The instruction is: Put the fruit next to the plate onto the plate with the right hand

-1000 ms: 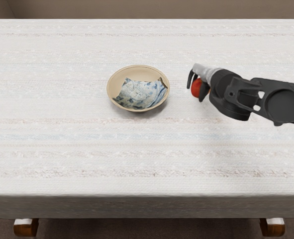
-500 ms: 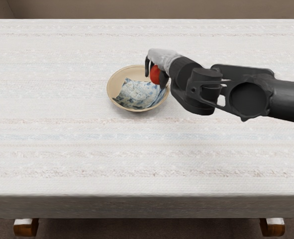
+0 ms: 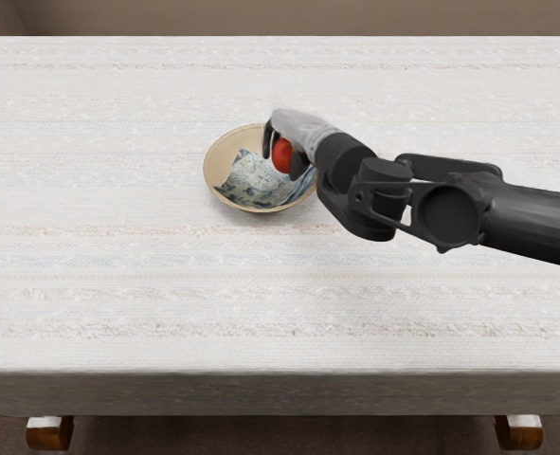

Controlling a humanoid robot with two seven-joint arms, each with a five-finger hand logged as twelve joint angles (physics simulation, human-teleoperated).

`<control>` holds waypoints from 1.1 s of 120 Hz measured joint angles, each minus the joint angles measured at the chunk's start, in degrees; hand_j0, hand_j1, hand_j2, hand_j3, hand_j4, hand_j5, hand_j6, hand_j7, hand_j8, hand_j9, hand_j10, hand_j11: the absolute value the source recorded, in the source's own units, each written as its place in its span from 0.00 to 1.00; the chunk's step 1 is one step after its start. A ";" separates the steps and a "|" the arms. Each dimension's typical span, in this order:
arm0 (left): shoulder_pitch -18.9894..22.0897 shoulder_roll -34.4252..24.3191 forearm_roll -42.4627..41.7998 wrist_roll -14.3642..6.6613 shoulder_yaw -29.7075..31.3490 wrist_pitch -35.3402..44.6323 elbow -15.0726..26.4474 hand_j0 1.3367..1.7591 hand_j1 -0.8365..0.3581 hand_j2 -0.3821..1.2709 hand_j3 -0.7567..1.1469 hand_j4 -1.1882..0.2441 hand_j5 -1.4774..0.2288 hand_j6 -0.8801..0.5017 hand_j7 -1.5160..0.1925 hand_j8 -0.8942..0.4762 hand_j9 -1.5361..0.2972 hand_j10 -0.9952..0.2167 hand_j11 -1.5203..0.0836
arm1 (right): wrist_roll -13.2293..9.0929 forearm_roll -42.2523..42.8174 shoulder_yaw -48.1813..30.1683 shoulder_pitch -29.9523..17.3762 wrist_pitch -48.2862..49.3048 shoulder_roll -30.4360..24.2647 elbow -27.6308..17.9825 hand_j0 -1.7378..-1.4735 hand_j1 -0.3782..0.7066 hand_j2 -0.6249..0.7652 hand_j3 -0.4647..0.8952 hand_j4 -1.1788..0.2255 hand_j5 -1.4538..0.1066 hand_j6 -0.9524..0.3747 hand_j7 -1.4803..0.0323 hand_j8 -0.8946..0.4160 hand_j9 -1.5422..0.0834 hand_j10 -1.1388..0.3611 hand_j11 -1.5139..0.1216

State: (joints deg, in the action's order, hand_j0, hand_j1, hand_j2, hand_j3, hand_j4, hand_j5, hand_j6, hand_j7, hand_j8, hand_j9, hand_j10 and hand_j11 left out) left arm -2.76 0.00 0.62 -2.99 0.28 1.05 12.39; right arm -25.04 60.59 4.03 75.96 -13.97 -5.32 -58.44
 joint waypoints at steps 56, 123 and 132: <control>-0.02 0.00 0.00 0.00 0.01 0.00 0.00 0.76 0.99 0.23 0.40 0.83 0.87 0.64 0.89 0.65 0.84 0.82 0.95 | 0.65 -2.06 -3.23 -1.88 -0.74 2.78 5.47 0.31 0.28 0.50 0.34 0.62 0.67 0.57 0.72 0.57 0.70 0.60 0.67; 0.00 0.00 0.00 0.00 0.01 0.00 0.00 0.76 0.99 0.23 0.40 0.83 0.87 0.64 0.89 0.65 0.84 0.82 0.95 | 4.00 -22.26 -27.84 -2.53 40.89 -18.42 0.68 0.30 0.06 0.45 0.34 0.81 0.90 0.69 0.94 0.66 0.92 0.74 0.89; -0.05 0.00 0.00 0.00 0.01 0.00 0.00 0.76 0.99 0.23 0.40 0.83 0.87 0.64 0.89 0.65 0.84 0.82 0.95 | 7.40 -23.97 -31.40 -5.55 45.04 -21.19 0.55 0.30 0.06 0.45 0.34 0.81 0.90 0.69 0.95 0.66 0.92 0.74 0.90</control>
State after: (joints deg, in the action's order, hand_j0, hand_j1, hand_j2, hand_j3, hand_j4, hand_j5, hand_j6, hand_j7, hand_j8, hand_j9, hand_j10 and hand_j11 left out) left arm -2.81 0.00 0.62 -2.99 0.29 1.05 12.39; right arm -17.64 36.62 -27.38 70.42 31.07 -26.50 -57.89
